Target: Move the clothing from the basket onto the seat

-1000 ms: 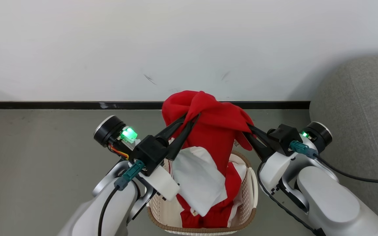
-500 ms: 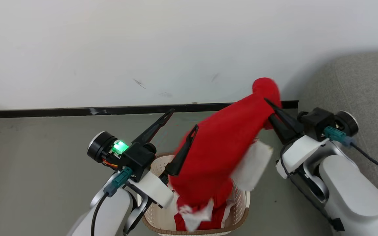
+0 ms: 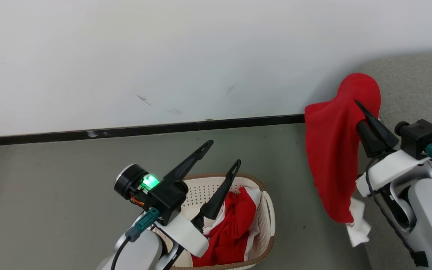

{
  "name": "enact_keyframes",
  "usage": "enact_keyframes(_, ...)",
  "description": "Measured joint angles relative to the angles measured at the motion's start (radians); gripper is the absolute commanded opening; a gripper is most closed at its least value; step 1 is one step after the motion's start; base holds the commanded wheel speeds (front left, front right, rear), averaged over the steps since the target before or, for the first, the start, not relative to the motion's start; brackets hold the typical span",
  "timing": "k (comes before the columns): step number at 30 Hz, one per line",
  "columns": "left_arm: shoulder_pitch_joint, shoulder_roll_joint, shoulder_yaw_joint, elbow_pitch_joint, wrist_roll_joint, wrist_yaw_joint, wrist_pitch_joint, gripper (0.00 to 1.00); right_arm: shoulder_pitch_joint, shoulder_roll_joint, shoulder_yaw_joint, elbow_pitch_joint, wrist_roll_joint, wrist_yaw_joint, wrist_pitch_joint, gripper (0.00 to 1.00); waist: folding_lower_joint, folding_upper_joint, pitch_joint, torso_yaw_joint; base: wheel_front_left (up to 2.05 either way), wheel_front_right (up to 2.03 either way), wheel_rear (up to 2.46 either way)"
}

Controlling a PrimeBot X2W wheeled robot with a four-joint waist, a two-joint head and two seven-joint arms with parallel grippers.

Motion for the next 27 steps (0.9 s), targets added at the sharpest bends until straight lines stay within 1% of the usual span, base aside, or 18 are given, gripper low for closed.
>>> enact_keyframes(9, 0.033, -0.003, -0.056, -0.002, -0.001, -0.01, -0.007, 1.0, 0.082, -0.003, -0.078, -0.04, -0.009, 0.0, 0.0, 0.0, 0.0, 0.0, -0.012, -0.033, 0.0, 0.0, 0.0)
enact_keyframes(11, 0.041, -0.002, -0.067, -0.002, -0.002, -0.018, -0.007, 1.0, 0.095, -0.003, -0.088, -0.047, -0.01, 0.0, 0.0, 0.0, 0.0, 0.0, -0.015, -0.041, 0.0, 0.0, 0.0)
enact_keyframes(27, 0.074, -0.005, -0.129, 0.006, -0.016, -0.027, -0.016, 1.0, 0.219, -0.004, -0.163, -0.109, -0.03, 0.0, 0.0, 0.0, -0.0001, 0.0, -0.043, -0.112, 0.0, 0.0, 0.0)
